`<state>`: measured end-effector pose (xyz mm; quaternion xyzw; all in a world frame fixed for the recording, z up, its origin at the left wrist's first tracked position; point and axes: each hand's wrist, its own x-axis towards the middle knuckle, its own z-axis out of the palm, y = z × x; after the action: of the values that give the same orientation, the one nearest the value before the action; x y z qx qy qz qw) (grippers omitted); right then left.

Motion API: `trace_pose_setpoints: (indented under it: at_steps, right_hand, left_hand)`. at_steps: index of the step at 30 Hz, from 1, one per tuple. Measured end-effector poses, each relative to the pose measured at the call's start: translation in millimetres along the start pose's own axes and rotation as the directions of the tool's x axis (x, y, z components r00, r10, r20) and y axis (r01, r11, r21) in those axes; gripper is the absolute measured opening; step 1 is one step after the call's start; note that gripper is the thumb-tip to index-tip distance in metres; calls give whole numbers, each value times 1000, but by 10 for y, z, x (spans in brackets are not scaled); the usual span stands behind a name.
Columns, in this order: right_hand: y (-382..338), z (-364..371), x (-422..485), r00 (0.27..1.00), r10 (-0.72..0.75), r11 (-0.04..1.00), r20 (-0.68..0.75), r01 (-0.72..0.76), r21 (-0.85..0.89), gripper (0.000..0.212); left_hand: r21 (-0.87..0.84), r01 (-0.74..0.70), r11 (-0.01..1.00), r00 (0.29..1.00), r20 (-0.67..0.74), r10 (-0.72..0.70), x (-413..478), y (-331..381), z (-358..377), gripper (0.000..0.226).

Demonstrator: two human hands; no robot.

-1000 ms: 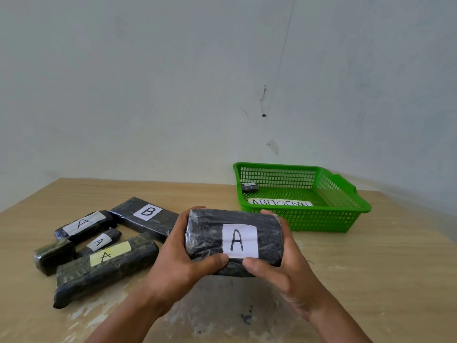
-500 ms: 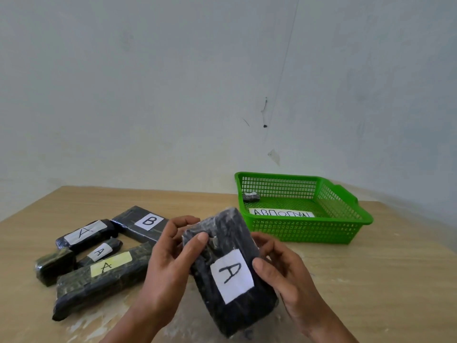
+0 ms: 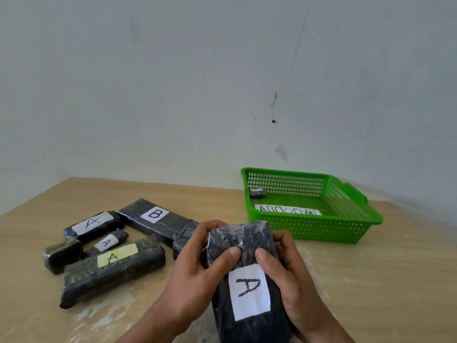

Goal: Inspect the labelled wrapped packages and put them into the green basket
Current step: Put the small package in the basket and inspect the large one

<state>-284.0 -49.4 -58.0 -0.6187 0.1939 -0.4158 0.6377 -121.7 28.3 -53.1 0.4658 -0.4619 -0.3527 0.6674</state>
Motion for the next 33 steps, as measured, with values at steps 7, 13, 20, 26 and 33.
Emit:
trace_pose_setpoints:
  at_steps: [7,13,20,26,33]
  right_hand:
    - [-112,-34,0,997,-69,998,-27,69,4,61]
    - [-42,-127,66,962,-274,958,-21,271,-91,38]
    - [46,-129,122,928,-374,921,7,372,-112,38]
    - [34,-95,95,933,-358,931,26,359,-70,40]
    - [10,-77,67,945,-323,946,-46,323,-8,31]
  left_hand:
    - [12,-33,999,999,-31,34,-28,-37,32,79]
    - [100,-89,991,996,-19,91,6,-41,-13,79]
    - [80,-178,981,983,-34,181,34,-65,-55,82]
    - [-94,-136,986,991,5,137,13,-35,-34,90]
    - [-31,-177,984,983,45,178,-1,-70,-5,79]
